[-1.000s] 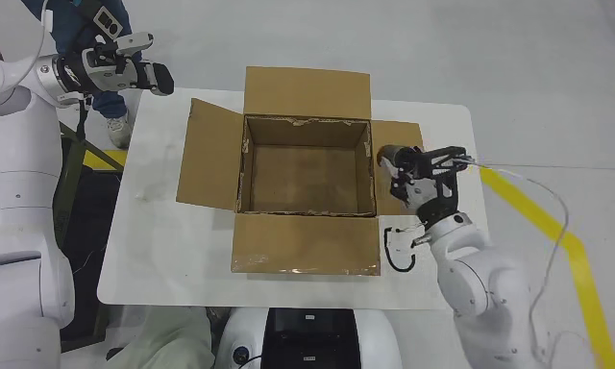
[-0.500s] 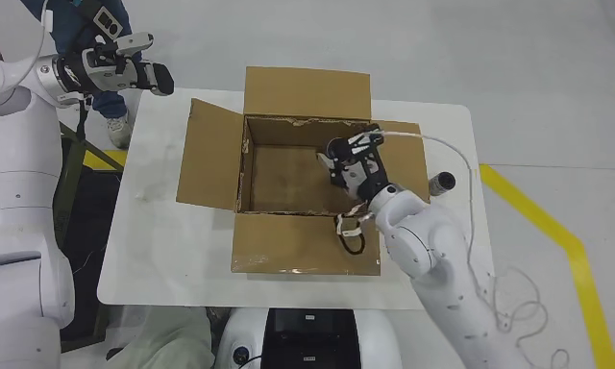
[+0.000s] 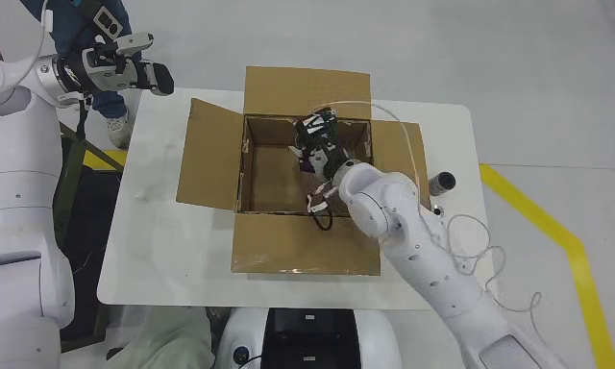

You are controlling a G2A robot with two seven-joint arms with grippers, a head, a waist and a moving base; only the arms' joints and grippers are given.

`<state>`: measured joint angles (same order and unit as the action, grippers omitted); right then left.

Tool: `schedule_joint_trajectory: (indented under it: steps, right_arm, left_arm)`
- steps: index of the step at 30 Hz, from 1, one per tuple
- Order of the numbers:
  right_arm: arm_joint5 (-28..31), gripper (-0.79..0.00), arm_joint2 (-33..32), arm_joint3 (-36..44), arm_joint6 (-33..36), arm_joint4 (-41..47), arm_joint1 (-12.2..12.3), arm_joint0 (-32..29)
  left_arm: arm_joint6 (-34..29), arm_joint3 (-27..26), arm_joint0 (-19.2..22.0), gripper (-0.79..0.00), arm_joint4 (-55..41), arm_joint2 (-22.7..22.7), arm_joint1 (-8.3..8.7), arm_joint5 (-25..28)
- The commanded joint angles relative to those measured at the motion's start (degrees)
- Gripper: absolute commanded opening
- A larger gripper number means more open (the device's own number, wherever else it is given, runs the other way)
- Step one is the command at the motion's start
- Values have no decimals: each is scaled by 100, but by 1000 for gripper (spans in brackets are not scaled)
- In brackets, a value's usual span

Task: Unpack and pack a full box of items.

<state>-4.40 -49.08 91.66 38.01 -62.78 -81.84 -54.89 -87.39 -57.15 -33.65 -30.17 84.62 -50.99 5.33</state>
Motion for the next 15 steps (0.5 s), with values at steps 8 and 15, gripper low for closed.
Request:
schedule_joint_trajectory:
  steps: [8, 15]
  right_arm:
    - [-22, -785, 564, -906, -68, 232, -269, 520]
    - [3, -785, 856, -1489, -132, 334, -442, 690]
  left_arm:
    - [0, 0, 0, 0, 0, 0, 0, 0]
    - [0, 0, 0, 0, 0, 0, 0, 0]
